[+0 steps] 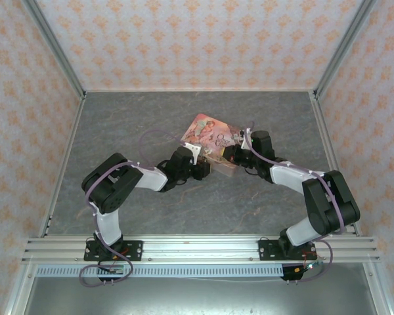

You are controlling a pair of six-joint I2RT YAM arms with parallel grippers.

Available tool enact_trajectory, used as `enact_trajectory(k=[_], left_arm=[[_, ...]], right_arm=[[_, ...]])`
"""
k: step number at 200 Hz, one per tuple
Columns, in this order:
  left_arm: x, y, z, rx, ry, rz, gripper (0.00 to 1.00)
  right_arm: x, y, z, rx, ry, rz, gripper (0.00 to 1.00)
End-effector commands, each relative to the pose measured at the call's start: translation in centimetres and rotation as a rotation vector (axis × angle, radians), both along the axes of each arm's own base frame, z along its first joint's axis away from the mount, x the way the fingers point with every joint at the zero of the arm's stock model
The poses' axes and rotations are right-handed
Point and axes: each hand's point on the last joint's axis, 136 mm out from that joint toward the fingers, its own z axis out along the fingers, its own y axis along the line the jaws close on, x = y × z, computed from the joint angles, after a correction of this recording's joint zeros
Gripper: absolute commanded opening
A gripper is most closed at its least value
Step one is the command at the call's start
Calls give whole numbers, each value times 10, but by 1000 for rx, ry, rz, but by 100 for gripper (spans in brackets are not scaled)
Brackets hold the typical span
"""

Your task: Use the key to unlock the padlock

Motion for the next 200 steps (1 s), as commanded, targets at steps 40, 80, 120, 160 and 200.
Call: enact_trajectory(k=[40, 80, 120, 160, 200], left_arm=[[7, -5, 25, -37, -54, 20, 26], [1, -1, 36, -65, -26, 49, 26], [-9, 4, 50, -101, 56, 110, 26], [-19, 8, 69, -141, 162, 158, 24], [-26, 10, 92, -168, 237, 192, 20]], right_arm=[[-7, -5, -6, -35, 28, -3, 0], [-2, -8, 26, -40, -73, -15, 0], [-24, -21, 47, -82, -202, -7, 0], [-66, -24, 56, -148, -323, 97, 0], [-99, -16, 49, -183, -344, 201, 0]])
